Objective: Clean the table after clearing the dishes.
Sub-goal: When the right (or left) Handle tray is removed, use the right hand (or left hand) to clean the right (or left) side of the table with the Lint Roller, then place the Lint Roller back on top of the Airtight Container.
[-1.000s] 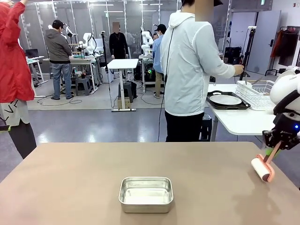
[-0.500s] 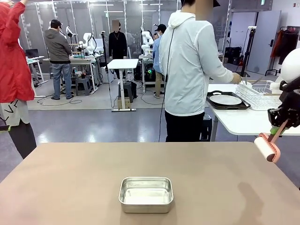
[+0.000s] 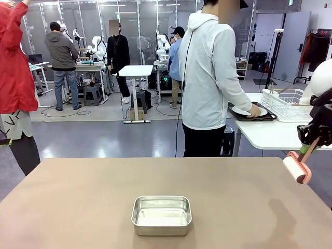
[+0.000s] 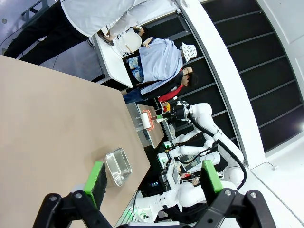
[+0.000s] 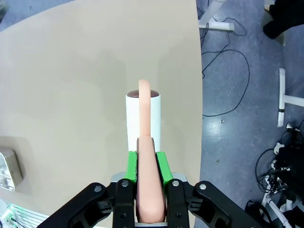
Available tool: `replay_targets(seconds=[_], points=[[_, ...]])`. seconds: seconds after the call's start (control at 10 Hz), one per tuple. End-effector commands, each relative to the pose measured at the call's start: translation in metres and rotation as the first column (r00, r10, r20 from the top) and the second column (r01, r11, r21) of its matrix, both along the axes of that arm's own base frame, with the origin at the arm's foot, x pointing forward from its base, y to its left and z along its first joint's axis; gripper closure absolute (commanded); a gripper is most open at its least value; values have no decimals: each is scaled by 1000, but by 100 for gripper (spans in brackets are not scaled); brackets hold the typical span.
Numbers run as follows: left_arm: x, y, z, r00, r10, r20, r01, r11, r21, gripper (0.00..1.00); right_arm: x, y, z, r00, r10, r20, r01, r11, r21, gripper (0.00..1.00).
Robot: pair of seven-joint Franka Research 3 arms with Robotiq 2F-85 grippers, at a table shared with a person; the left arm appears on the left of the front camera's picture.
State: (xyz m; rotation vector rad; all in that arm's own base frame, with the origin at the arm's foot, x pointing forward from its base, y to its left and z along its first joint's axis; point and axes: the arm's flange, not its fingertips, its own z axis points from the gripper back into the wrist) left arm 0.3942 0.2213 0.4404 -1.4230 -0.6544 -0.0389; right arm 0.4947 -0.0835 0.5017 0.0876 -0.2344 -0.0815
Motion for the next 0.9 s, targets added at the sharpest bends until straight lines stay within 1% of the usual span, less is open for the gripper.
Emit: replay_targets(seconds=[0.0,0.8], points=[[-4,0,2,1000,0,0,0,1000,1,0,0,2,4,1000,1,18,-1,1000,-4,79],[-4,0,2,1000,0,0,0,1000,1,0,0,2,4,1000,1,18,-1,1000,-4,79]])
